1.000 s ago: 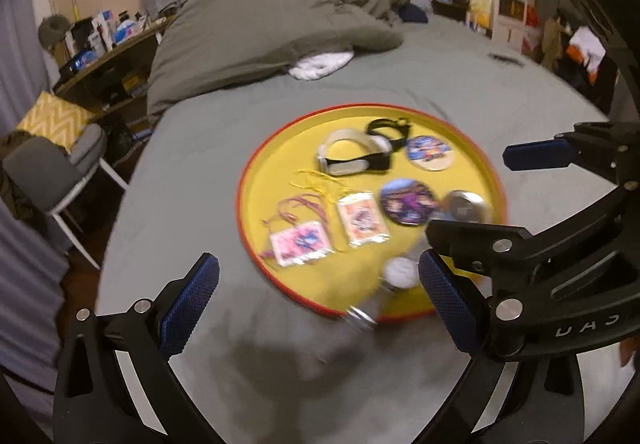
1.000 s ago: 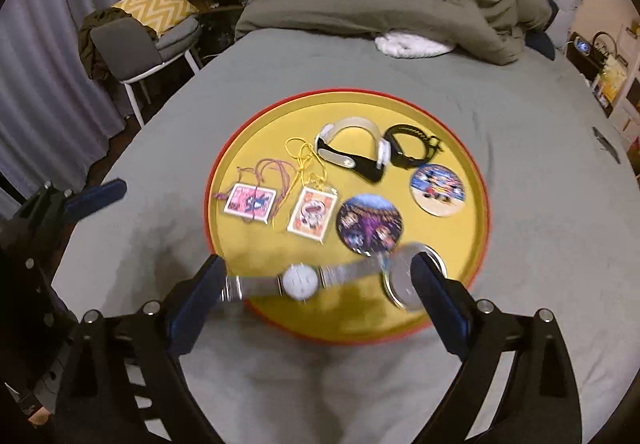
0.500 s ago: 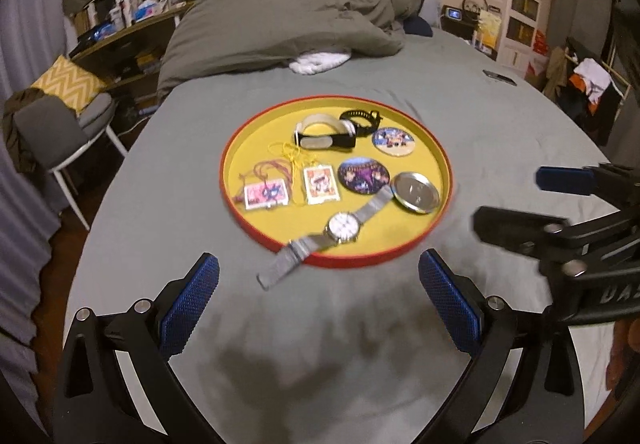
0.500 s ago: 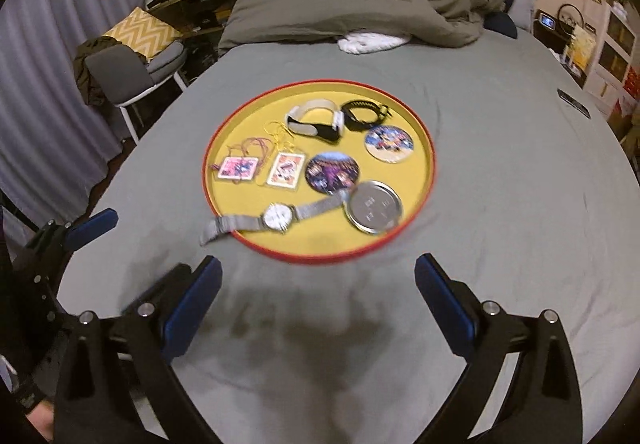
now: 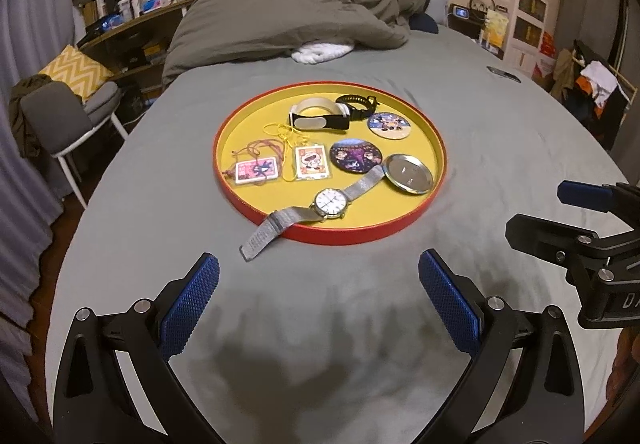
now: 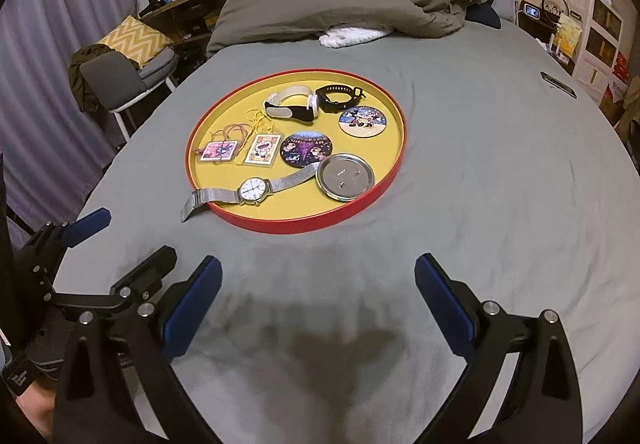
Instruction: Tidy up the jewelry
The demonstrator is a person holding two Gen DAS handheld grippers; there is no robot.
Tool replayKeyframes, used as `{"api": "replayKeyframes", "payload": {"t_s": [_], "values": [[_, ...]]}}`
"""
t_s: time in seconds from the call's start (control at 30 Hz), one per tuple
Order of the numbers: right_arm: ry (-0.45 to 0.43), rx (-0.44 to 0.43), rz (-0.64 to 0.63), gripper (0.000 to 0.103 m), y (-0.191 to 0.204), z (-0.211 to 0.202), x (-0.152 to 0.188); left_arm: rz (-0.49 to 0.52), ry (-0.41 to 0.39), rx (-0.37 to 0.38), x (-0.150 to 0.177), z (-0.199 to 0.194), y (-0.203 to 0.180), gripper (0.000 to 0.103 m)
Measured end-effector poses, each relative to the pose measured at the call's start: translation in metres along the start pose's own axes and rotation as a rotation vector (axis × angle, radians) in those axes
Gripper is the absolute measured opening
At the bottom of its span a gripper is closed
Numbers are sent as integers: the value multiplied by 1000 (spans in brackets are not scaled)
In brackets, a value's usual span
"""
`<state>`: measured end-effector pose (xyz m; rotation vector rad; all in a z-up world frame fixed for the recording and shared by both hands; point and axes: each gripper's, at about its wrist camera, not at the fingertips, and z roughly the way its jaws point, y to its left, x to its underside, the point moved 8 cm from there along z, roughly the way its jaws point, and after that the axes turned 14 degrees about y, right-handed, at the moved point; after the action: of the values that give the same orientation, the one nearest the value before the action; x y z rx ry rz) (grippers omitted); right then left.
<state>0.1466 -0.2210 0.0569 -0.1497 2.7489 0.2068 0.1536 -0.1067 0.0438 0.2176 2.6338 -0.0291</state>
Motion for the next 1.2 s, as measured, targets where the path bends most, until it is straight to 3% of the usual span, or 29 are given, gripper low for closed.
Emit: {"api": "replayKeyframes", "payload": {"t_s": [0.2, 0.37, 0.5, 1.2], "values": [[-78, 27, 31, 93, -3, -8, 7, -58, -21, -24, 5, -1, 6, 97], [-114, 98, 12, 93, -4, -8, 15, -139, -28, -11, 17, 2, 11, 97], [-123, 107, 0, 93, -6, -10, 19, -103, -36, -63, 23, 4, 6, 97], [-158, 76, -28, 93, -8, -22, 24, -130, -62, -66, 31, -6, 5, 97]]}}
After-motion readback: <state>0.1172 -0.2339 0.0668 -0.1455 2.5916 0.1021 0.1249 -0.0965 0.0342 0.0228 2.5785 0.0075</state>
